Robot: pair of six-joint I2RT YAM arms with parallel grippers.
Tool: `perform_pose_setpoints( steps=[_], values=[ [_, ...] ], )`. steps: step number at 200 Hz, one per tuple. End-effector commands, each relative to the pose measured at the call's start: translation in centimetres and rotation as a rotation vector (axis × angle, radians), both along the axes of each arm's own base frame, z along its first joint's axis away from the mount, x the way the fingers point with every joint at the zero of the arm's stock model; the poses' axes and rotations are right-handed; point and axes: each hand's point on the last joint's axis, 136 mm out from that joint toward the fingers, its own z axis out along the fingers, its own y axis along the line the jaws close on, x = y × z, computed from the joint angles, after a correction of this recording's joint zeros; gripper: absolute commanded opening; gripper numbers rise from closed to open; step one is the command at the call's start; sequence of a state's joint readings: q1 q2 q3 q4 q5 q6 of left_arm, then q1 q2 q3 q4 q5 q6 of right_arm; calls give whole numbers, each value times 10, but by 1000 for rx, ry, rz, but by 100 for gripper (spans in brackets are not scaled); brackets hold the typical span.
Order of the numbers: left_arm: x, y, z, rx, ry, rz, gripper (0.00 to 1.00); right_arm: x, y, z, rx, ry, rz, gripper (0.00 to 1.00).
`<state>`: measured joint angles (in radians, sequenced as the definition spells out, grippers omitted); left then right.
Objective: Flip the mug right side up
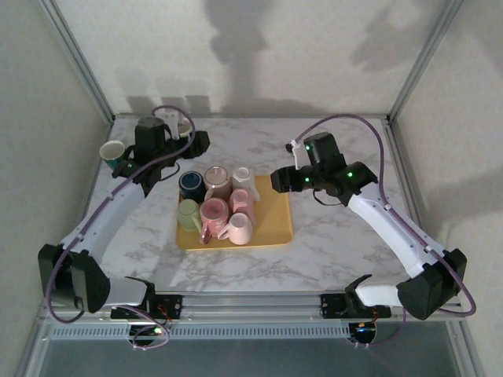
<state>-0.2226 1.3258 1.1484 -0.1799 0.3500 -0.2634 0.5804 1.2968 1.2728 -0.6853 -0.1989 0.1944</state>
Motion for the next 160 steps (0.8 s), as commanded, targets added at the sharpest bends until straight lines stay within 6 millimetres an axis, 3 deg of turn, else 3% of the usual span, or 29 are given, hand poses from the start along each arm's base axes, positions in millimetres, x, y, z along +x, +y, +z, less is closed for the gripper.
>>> perform_pose_setpoints(
  steps=[1,26,56,85,115,160],
  values=[
    [-45,-20,-24,-37,103,-135,78,-27,6,-13,-8,6,180,60],
    [-72,-16,-39,-44,121,-141,78,-38,10,-28,-50,-77,342,57],
    [-90,-14,-52,-54,146,-152,79,-30,16,-44,-74,-85,379,57],
    [-94,-11,-69,-41,171,-143,79,-8,20,-72,-120,-48,322,50],
    [-93,-14,-73,-47,163,-158,79,17,30,-96,-140,18,249,43],
    [-93,-20,-75,-74,147,-193,79,43,55,-116,-112,126,156,44]
  ],
)
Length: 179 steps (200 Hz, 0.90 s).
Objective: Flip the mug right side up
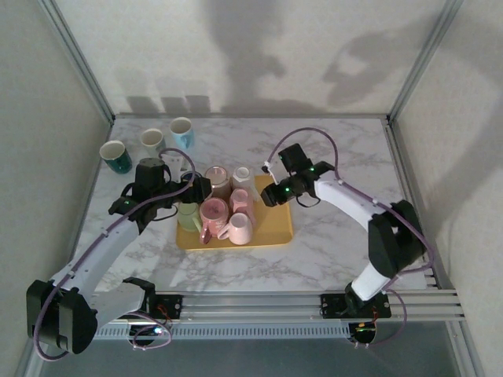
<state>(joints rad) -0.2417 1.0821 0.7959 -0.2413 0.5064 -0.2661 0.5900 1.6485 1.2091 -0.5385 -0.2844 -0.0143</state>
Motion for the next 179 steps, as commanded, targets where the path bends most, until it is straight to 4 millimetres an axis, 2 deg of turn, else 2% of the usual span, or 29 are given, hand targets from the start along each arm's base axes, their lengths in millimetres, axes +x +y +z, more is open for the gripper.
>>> perform_pose_setpoints(
  steps=[1,20,38,107,147,179],
  values=[
    [0,-8,6,-40,-34,-35,79,21,19,13,44,-21,-71,44],
    [-1,-12,2,-49,-18,-53,79,32,23,5,48,-10,-121,45],
    [-3,-12,-1,-46,-10,-60,79,39,30,-2,50,12,-129,40],
    [-7,-8,-3,-43,-7,-37,79,48,47,-33,12,38,-84,40],
    [-8,-3,-4,-33,3,-10,79,52,39,-50,-67,14,-60,40],
    [-8,-1,-7,-32,17,11,79,55,34,-55,-114,-35,-12,39]
  ],
)
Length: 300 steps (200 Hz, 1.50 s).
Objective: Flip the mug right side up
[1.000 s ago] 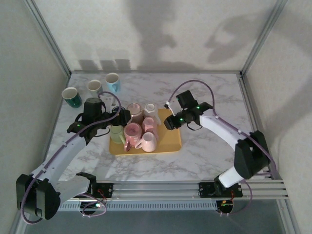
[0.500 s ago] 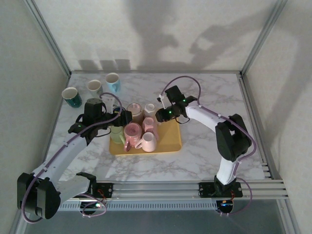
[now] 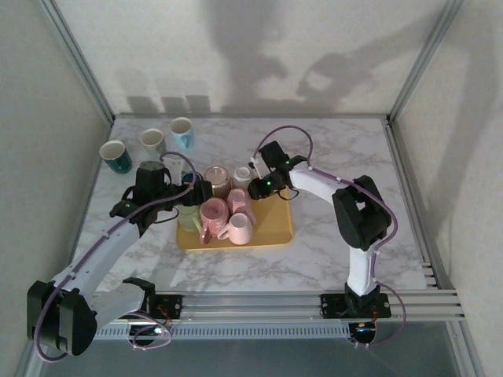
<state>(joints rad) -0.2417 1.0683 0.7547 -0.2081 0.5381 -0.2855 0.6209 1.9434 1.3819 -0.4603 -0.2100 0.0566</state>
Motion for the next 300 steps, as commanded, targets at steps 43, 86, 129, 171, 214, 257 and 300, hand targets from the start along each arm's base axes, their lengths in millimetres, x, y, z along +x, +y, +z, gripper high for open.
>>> perform_pose_setpoints(
  steps=[43,86,129,171,214,257,300],
  values=[
    [-1,6,-9,2,26,51,79,9,1,-6,-103,-115,153,40],
    [1,6,-12,-2,32,59,79,11,5,-9,-103,-154,197,43],
    [4,5,-17,-2,46,57,79,13,7,-4,-93,-168,193,40],
    [4,4,-18,0,47,53,79,12,6,-6,-105,-165,194,32],
    [6,2,-19,-15,56,55,77,9,4,-8,-136,-157,198,20],
    [8,0,-15,-34,55,52,71,9,0,1,-138,-184,193,1],
    [15,-4,3,-66,31,52,69,7,4,29,-79,-207,172,0]
  ],
)
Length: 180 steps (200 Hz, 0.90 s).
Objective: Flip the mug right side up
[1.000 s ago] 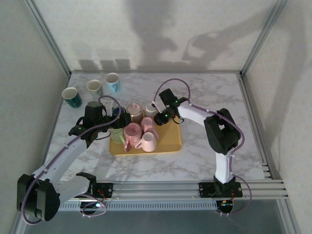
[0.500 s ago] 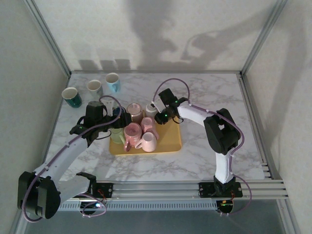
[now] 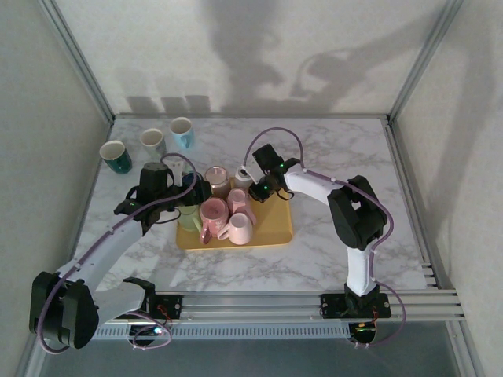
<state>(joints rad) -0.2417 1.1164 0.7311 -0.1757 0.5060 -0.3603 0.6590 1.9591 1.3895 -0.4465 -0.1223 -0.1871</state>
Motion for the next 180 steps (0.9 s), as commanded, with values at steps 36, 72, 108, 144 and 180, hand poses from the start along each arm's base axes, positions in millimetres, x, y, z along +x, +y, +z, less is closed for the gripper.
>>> perform_pose_setpoints(
  steps=[36,72,108,144,180],
  values=[
    [13,-12,38,-106,-33,3,70,0,-3,71,110,-84,-63,0],
    [17,-20,49,-200,18,19,68,-8,-7,114,183,-115,-79,0],
    [16,-36,71,-288,-7,-32,67,-17,-6,165,347,-117,-82,0],
    [10,-49,104,-398,-87,-70,68,-29,0,224,542,-120,-57,0],
    [0,-64,130,-561,-94,-90,68,-38,4,281,750,-101,-46,0]
  ],
)
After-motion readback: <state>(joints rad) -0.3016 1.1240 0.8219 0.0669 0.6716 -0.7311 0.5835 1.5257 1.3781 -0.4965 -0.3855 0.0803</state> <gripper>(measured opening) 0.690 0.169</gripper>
